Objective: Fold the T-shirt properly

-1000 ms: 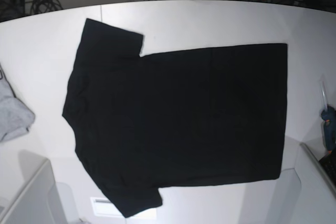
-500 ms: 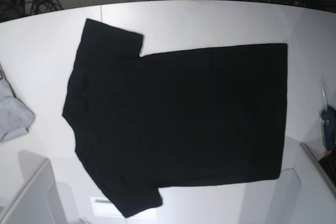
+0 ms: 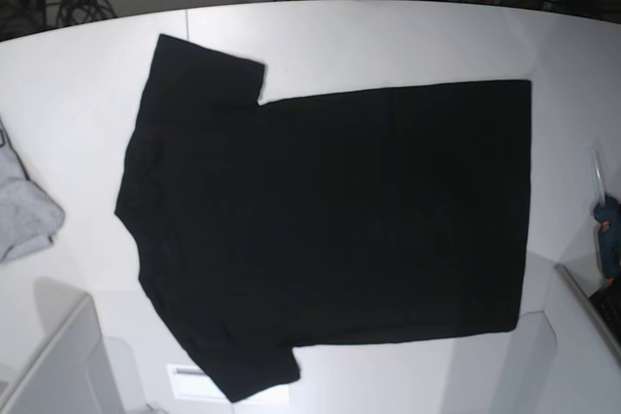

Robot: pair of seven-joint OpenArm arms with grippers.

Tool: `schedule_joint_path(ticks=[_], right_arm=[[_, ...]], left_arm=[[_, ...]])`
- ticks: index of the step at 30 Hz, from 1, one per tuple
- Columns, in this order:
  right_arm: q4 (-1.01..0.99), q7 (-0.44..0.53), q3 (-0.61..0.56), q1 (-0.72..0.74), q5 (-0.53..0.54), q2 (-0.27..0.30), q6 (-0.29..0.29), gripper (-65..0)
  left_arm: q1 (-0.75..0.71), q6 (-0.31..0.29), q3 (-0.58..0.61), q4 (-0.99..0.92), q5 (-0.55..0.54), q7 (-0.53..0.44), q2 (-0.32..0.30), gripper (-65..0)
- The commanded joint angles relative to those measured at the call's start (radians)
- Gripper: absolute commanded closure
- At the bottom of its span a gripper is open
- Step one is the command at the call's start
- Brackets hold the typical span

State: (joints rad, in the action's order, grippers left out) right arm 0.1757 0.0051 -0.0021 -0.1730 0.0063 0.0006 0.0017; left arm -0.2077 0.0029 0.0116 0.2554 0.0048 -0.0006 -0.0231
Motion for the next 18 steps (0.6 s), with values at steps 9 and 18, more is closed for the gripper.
schedule_joint_path(ticks=[9, 18], right_arm=[[-0.005, -0.004, 0.0, -0.012, -0.002, 0.014, 0.005, 0.0], [0.229, -0.009, 0.075, -0.193, 0.004, 0.037, 0.002, 0.0]], left_arm=[[-0.011, 0.003, 0.0, 0.0, 0.001, 0.107, -0.002, 0.0], [-0.213, 0.003, -0.005, 0.224, -0.004, -0.035, -0.068, 0.0]])
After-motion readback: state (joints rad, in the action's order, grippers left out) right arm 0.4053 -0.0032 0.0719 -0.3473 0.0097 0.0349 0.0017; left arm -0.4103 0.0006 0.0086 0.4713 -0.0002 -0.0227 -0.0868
